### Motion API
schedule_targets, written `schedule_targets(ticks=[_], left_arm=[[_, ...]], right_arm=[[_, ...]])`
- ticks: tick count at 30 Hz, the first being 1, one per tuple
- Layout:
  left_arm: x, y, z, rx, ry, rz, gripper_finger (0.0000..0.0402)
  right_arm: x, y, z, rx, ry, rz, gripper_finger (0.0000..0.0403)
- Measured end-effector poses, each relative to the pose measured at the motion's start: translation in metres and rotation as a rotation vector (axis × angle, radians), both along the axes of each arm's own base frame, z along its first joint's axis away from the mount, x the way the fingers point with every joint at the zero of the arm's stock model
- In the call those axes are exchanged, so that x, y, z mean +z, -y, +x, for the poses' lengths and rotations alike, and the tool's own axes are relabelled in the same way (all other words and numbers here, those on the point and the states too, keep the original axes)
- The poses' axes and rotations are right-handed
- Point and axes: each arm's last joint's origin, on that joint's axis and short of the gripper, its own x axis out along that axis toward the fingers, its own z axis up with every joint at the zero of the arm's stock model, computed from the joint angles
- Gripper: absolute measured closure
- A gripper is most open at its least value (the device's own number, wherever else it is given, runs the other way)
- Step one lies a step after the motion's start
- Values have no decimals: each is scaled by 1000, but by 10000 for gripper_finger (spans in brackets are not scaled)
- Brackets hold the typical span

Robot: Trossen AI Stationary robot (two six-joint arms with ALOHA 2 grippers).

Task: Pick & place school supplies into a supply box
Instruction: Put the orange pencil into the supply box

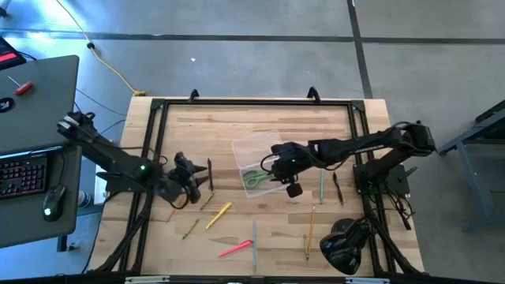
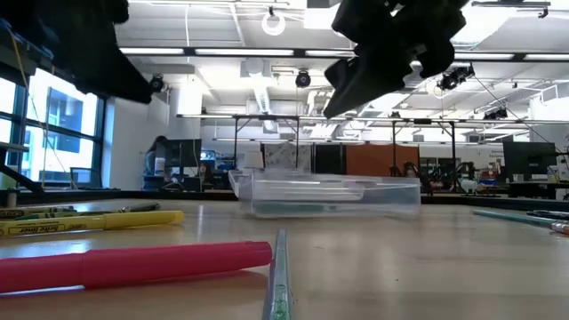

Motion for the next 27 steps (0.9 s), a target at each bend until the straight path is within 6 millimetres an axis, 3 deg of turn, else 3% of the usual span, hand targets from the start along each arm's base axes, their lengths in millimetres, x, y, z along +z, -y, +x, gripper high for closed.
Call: schedule_targets(ticks=[9,14,27], left_arm=[[-30,10,12,115,-83,-206,206],[-37,9,5,114,-213,-303,206],[-44,4,-9,155,-384,-321,206]], right_arm=[[0,2,1,-41,5,-28,320],[0,1,1,-40,4,-28,320],[0,1,1,-40,12,-28,320]])
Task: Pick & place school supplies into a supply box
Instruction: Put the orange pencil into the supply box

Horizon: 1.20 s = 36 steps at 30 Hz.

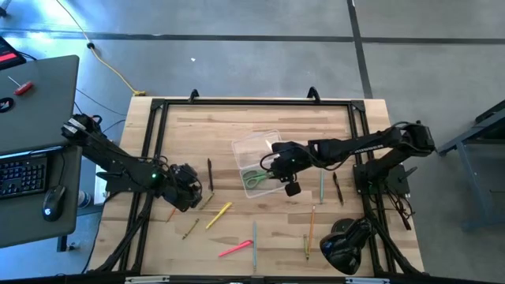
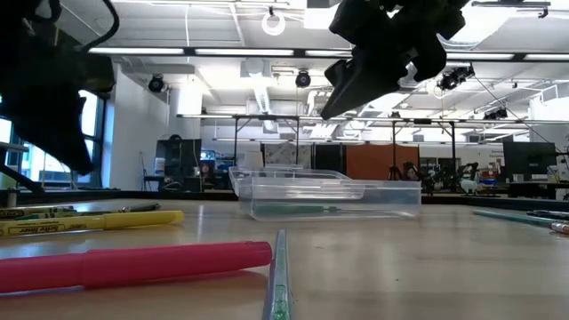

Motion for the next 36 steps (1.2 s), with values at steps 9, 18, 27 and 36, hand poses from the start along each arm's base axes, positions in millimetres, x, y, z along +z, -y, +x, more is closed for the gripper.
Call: schedule_targets(ticks=[9,18,27,36], left_arm=[[-2,-3,-6,63,-60,-19,206],[-5,-7,-16,170,-130,-21,206],[-23,0,-25,207,13,5,206],[-45,0,-30,229,26,61,206]], right_arm=[[0,0,0,0,0,0,320],[0,0,0,0,-1,0,320],[0,0,0,6,-1,7,320],[0,0,0,10,1,10,320]])
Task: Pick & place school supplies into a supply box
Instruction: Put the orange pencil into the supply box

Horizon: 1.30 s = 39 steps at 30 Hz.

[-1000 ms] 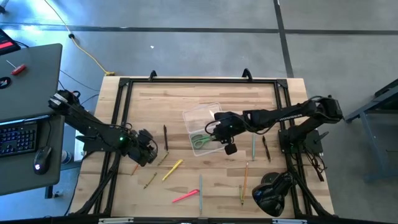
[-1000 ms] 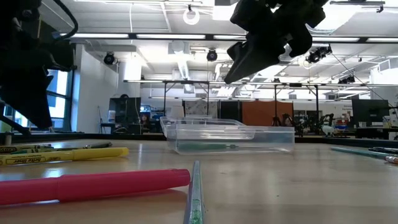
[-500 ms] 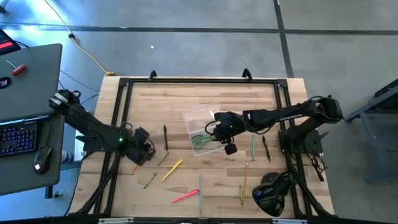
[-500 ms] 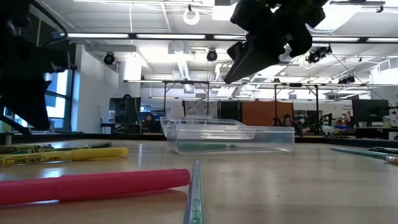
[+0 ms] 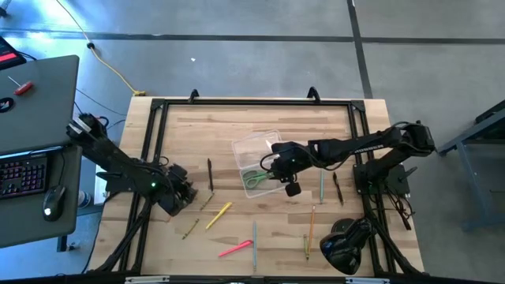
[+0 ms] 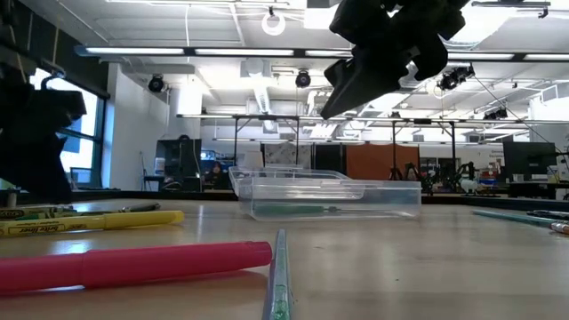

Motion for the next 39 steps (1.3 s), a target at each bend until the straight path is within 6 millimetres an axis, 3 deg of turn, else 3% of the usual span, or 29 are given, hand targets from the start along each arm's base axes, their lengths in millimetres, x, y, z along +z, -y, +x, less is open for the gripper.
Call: schedule_targets(ticks=[14,26,39], left_arm=[[-21,2,-1,101,-51,37,206],[-24,8,-7,76,8,69,206],[-33,13,1,66,98,128,206]], right_arm=[[0,0,0,3,1,3,320],[0,0,1,18,11,-14,320],[4,0,4,-20,53,35,320]])
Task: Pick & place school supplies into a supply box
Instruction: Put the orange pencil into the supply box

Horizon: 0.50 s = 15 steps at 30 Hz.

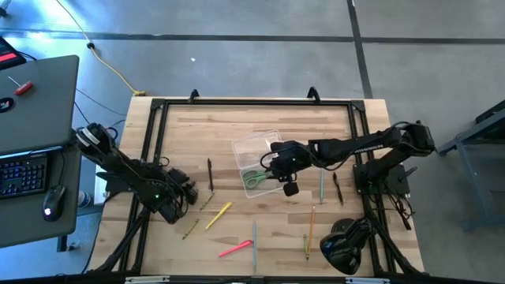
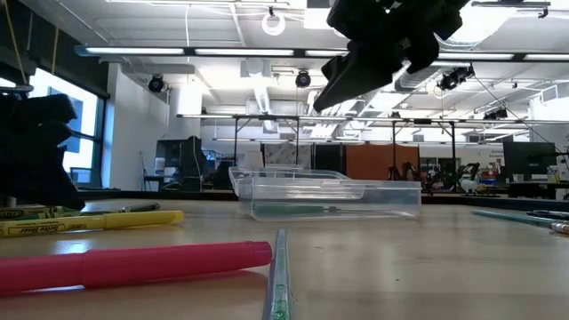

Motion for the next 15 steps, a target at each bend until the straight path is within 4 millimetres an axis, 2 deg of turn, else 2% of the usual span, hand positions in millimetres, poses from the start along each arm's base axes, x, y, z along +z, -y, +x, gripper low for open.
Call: schedule_targets(ticks=[8,15], left_arm=[[-13,3,1,-17,0,85,206],[-18,13,-16,-66,38,110,206]], right_arm=[[0,0,0,4,-2,9,320],[0,-2,0,45,-2,43,320]])
